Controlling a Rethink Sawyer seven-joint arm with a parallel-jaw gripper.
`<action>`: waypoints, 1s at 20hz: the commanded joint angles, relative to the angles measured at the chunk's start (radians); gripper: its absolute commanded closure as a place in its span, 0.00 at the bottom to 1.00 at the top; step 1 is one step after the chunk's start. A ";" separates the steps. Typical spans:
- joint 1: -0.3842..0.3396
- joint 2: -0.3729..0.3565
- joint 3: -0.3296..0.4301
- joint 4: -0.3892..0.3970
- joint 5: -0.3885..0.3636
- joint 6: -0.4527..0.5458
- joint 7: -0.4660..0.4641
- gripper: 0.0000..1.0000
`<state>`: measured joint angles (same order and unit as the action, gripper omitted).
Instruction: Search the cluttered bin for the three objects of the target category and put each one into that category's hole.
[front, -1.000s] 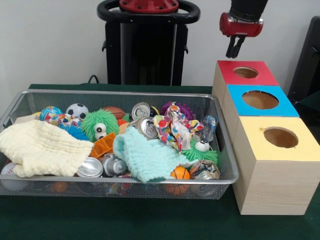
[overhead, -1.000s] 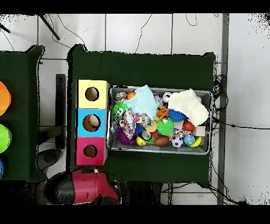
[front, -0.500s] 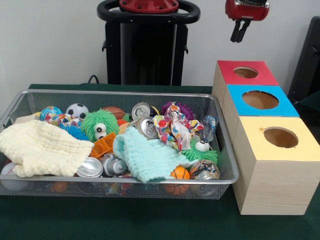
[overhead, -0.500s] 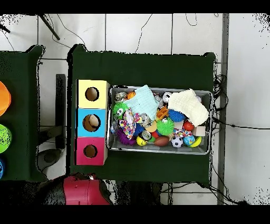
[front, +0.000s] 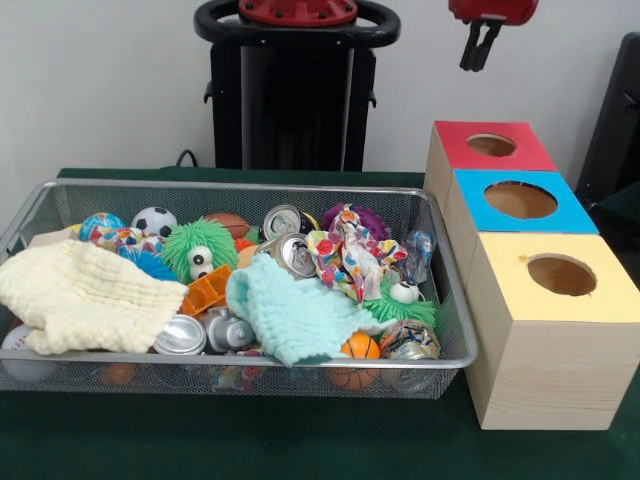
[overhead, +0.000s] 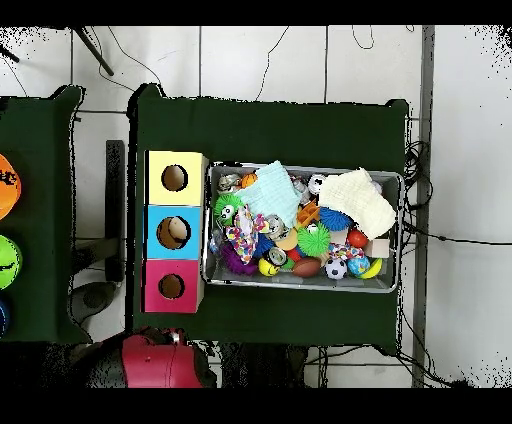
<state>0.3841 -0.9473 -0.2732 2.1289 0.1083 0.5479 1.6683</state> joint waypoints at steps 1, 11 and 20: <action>-0.077 0.008 0.021 -0.049 0.030 0.020 0.187 1.00; -0.302 0.024 0.072 -0.013 -0.046 -0.058 0.024 1.00; -0.418 -0.015 0.087 0.029 -0.129 -0.084 -0.027 1.00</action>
<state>0.0291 -0.9429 -0.2713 2.1363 0.0561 0.5477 1.6683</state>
